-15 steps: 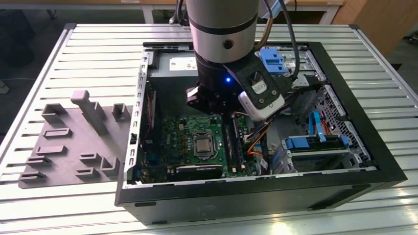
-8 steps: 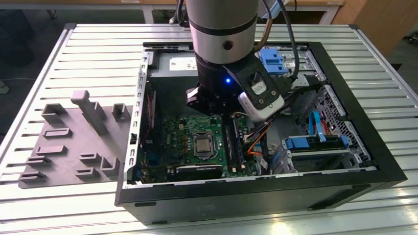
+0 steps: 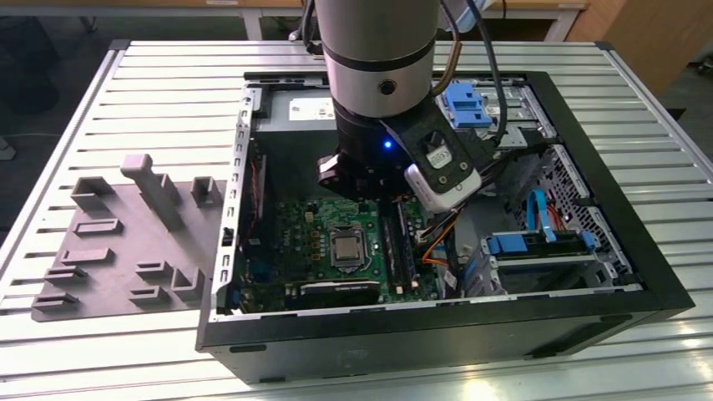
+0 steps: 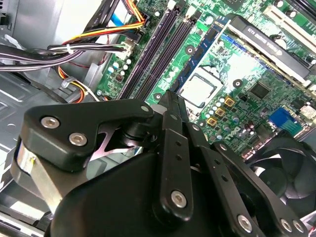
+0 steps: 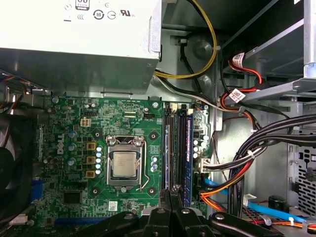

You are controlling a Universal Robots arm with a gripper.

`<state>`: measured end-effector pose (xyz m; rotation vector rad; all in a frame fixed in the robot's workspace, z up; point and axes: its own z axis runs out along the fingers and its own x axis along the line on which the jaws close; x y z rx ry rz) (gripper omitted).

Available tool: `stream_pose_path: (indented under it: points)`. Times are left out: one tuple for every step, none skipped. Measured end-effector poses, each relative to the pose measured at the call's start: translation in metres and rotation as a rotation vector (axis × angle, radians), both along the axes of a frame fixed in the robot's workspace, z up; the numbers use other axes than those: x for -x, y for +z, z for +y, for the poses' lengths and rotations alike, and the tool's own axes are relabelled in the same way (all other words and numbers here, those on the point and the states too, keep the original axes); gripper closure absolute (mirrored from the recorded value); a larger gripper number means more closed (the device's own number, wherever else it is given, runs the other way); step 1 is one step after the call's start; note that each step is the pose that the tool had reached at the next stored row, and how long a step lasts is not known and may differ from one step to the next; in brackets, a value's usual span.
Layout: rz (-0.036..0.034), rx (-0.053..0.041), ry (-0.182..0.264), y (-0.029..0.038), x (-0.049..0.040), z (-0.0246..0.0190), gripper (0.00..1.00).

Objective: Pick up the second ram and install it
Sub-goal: 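Insert the second ram into the second slot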

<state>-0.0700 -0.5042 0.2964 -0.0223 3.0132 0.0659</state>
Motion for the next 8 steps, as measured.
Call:
stream_pose_path:
  points:
    - [0.0001, 0.0000, 0.000, -0.0001, 0.0000, 0.0000, 0.89]
    - [0.0000, -0.0001, 0.000, -0.0009, 0.0000, 0.0000, 0.89]
    - [0.0000, 0.0000, 0.000, -0.0018, 0.0000, 0.0000, 0.89]
    - [0.0000, 0.0000, 0.000, -0.0019, 0.0000, 0.0000, 0.89]
    - [0.0000, 0.0000, 0.000, -0.0020, 0.0000, 0.0000, 0.89]
    - [0.0000, -0.0001, 0.000, -0.0023, 0.0000, 0.0000, 0.89]
    - [0.0000, -0.0001, 0.000, -0.0025, 0.0000, 0.0000, 0.89]
    - [0.0000, -0.0001, 0.000, -0.0027, 0.0000, 0.0000, 0.89]
